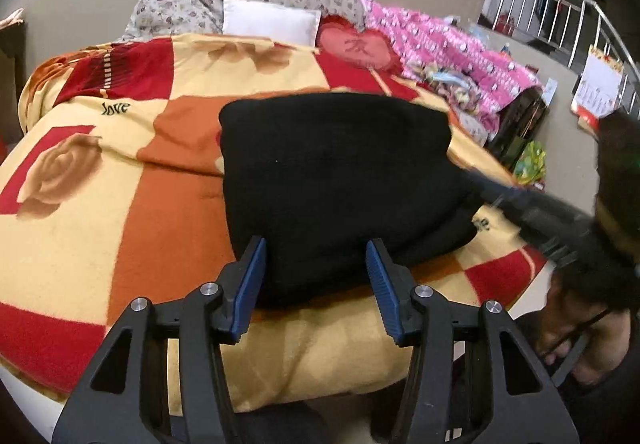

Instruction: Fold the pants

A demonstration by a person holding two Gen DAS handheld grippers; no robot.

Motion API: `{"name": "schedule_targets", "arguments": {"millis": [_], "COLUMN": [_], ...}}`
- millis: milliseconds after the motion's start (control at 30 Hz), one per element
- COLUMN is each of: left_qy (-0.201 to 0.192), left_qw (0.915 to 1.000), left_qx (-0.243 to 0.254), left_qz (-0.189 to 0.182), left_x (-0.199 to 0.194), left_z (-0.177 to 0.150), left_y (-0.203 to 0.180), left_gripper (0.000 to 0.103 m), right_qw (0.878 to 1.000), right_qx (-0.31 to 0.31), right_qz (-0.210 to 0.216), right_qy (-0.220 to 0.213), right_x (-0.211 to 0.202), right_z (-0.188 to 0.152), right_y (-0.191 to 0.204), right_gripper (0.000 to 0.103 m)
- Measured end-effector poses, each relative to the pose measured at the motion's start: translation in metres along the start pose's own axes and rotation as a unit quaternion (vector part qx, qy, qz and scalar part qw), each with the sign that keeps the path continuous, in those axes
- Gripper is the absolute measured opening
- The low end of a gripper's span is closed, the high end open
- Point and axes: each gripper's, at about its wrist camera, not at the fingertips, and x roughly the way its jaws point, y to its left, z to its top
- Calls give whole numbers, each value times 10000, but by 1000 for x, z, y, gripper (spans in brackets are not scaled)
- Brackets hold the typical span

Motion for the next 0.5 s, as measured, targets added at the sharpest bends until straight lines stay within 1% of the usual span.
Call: {"name": "schedule_targets", "arguments": {"millis": [33,100,167,200,233,300,333,400,433,467,500], "left_qy": [75,146,174,87,-194,-504,-532,-386,-293,-107,188], "left_qw": [10000,9999,9996,9992,9987,9979,9976,9974,9983,9994,9990], "left_qx": [11,-38,-221,-310,-328,-252,-276,-391,-374,-316,-373], "left_qz": [27,28,-104,-231,-347,-323,-337,-473,-346,-70,159], "left_x": [4,5,-1,-5,-12,-15,-9,10,21,35,53], "left_z": [1,4,10,18,31,50,62,80,85,89,90], "left_y": [-1,0,4,6,8,9,11,14,14,14,19], "left_gripper": [50,51,51,51,51,51,51,51,51,51,51], "right_qw": [9995,9995,9992,9992,9992,9986,9981,9976,9977,9978,9980], "right_qx": [10,99,227,254,294,427,499,573,570,547,521], "right_qz": [-101,38,96,108,137,247,297,348,346,338,327], "right_qy": [298,290,324,291,242,198,187,155,150,146,142], "right_x": [13,19,19,19,19,19,19,16,18,17,18], "right_z": [-6,-11,-8,-10,-11,-13,-12,-14,-13,-14,-14], "right_y": [-4,-12,-16,-17,-19,-22,-24,-23,-20,-20,-19], "right_gripper": [14,14,14,15,15,15,15,15,15,15,15]}}
